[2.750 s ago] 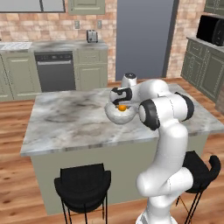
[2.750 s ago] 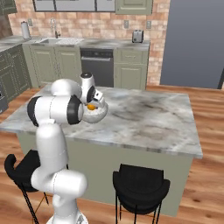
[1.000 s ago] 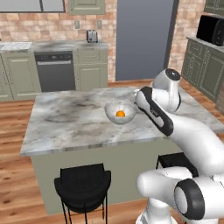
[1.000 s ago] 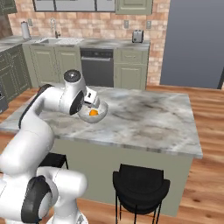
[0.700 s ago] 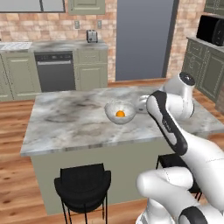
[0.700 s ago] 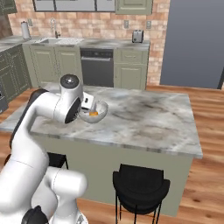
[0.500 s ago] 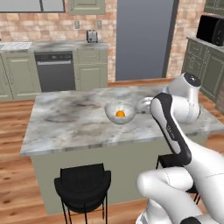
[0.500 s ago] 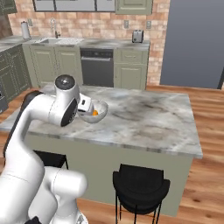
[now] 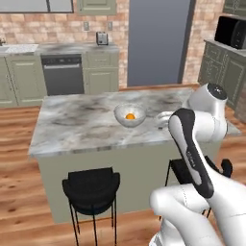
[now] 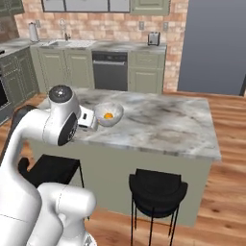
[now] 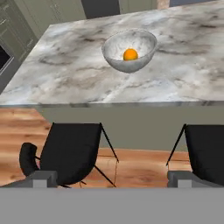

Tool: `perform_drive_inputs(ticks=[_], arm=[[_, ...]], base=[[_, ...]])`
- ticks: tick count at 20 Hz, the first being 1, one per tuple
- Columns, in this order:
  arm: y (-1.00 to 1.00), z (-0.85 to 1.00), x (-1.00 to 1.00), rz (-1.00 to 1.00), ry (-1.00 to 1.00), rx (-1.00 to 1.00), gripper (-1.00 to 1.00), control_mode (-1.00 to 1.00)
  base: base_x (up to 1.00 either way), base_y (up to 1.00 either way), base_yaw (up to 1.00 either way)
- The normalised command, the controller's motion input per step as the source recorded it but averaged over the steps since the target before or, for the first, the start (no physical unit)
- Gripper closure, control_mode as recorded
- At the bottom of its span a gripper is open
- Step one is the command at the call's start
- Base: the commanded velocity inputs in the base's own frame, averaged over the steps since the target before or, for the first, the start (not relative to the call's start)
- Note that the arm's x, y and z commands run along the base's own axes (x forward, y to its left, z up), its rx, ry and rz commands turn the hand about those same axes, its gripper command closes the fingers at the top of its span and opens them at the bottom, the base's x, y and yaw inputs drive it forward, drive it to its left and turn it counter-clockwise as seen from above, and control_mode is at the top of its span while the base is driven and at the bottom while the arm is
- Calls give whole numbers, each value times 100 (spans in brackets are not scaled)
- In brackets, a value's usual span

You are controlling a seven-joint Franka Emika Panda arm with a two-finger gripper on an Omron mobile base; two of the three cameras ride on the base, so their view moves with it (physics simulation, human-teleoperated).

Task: Retrieve the orange and peach from the fridge and place them into the bowl on the dining table.

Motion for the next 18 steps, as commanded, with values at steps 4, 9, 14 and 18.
perform_drive_inputs(ticks=[4,9,14,18], arm=[[0,0,0,0,0,0,-100,100],[0,0,0,0,0,0,-100,100],[0,0,0,0,0,0,-100,100],[0,0,0,0,0,0,-100,100]], base=[[-77,41,31],[-40,72,53],[-2,100,58],[0,100,54]])
